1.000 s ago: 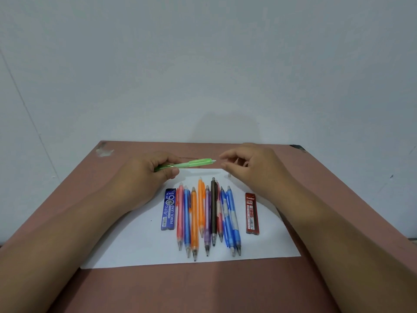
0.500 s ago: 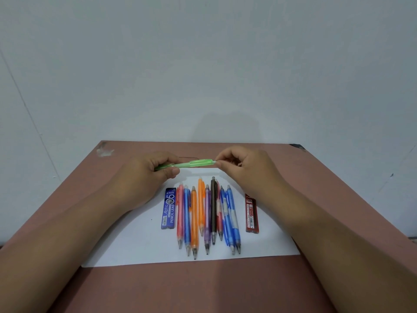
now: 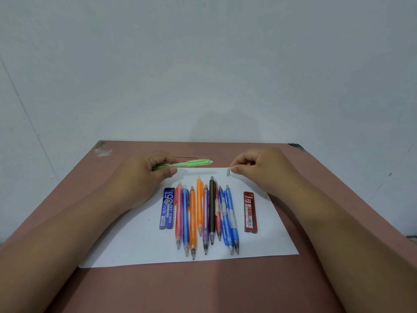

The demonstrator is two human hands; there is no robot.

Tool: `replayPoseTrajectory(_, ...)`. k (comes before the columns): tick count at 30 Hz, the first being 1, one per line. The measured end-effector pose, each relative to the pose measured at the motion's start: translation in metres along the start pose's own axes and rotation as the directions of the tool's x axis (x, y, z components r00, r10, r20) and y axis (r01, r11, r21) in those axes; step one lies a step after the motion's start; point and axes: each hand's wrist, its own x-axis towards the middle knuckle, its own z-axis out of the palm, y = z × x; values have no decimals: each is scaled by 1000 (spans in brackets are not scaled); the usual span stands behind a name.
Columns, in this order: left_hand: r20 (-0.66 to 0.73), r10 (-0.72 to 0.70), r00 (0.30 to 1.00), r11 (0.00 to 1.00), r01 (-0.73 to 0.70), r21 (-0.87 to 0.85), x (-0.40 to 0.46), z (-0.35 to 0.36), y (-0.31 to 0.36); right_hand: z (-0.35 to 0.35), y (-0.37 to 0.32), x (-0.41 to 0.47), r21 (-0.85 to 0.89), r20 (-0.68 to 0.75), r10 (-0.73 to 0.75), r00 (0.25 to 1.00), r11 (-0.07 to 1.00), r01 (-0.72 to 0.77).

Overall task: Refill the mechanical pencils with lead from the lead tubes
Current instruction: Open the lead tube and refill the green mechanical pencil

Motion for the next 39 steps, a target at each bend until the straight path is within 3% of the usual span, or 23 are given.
replayPoseTrajectory(4, 5, 4, 1000, 1000, -4, 2, -1, 0, 2, 1, 3, -3, -58, 77, 83, 994, 995, -78)
replayPoseTrajectory(13, 9, 6, 1000, 1000, -6, 31, 0, 0, 2, 4, 1, -2, -124, 132, 101, 986, 989, -85)
replayPoseTrajectory(16, -4, 13, 1000, 999, -13, 40, 1, 0, 1, 3, 0, -3, -35, 73, 78, 994, 996, -76)
replayPoseTrajectory(20, -1, 17, 1000, 998, -17, 55, 2, 1, 1, 6, -6, -4, 119, -66, -39, 997, 992, 47)
replayPoseTrajectory(26, 51, 32, 998, 999, -33, 14, -1, 3, 8, 20, -15, -3, 194, -13, -101, 995, 976, 102)
replayPoseTrajectory(35, -43, -4, 999, 997, 8, 81, 0, 4, 9, 16, -8, 9, 388, -144, 23, 989, 921, 35)
replayPoseTrajectory(39, -42, -46, 998, 995, 49, 82, 2, 3, 10, 9, 10, 15, 343, -149, 118, 982, 937, -61)
